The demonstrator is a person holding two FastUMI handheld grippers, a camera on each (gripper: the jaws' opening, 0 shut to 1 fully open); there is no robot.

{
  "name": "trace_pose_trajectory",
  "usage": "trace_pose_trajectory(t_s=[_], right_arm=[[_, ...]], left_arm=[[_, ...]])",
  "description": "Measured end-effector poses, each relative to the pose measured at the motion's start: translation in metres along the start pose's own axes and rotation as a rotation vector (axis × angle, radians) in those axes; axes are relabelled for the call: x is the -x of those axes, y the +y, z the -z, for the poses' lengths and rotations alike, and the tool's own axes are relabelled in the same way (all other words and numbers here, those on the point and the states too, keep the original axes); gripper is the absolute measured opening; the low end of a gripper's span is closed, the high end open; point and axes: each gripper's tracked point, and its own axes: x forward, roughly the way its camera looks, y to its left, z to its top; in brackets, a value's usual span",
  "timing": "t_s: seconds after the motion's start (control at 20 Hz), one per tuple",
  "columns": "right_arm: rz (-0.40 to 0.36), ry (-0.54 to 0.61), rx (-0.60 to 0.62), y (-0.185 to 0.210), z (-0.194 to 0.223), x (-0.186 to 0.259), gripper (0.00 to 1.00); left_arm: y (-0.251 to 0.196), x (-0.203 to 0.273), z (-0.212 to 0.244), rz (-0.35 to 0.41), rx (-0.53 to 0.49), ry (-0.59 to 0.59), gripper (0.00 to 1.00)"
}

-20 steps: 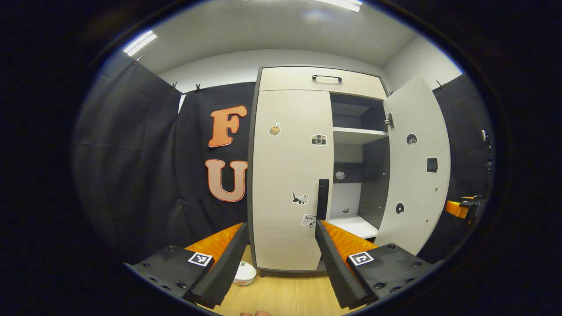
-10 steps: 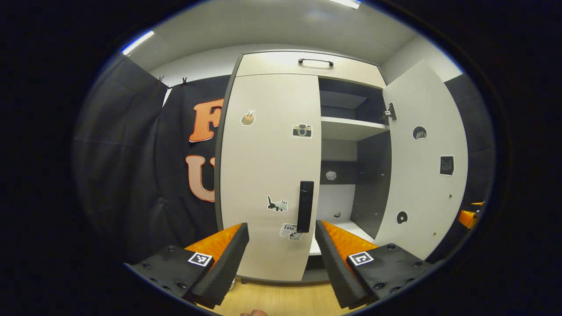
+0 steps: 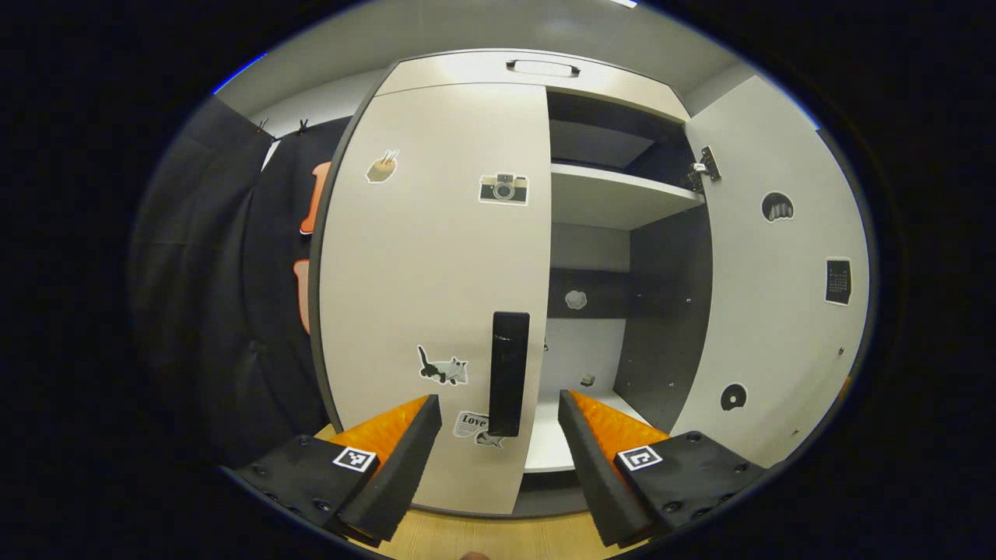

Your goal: Open the right door of the double-door shoe cabinet with the right hand, and open the left door with the left hand.

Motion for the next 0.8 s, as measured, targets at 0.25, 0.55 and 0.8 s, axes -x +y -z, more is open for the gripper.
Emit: trace_pose_trajectory(t_s=[0.25,0.55,0.8], right_arm=[[0.025,0.009,-0.003,-0.012,0.003,-0.001,0.93],[0.033,0.024,-0.007,-0.014,0.008,0.001,0.93],[0.029,0.026,-0.007,-0.010,0.008,0.002,0.93]], left_arm=[[0.000,-0.033,0.002,-0.013,-0.008,-0.007,0.96],[0.000,-0.061,0.010,-0.011,-0.015,0.008,0.96],[-0.005,-0.068,0.013,0.033,0.028,0.006,0.69]])
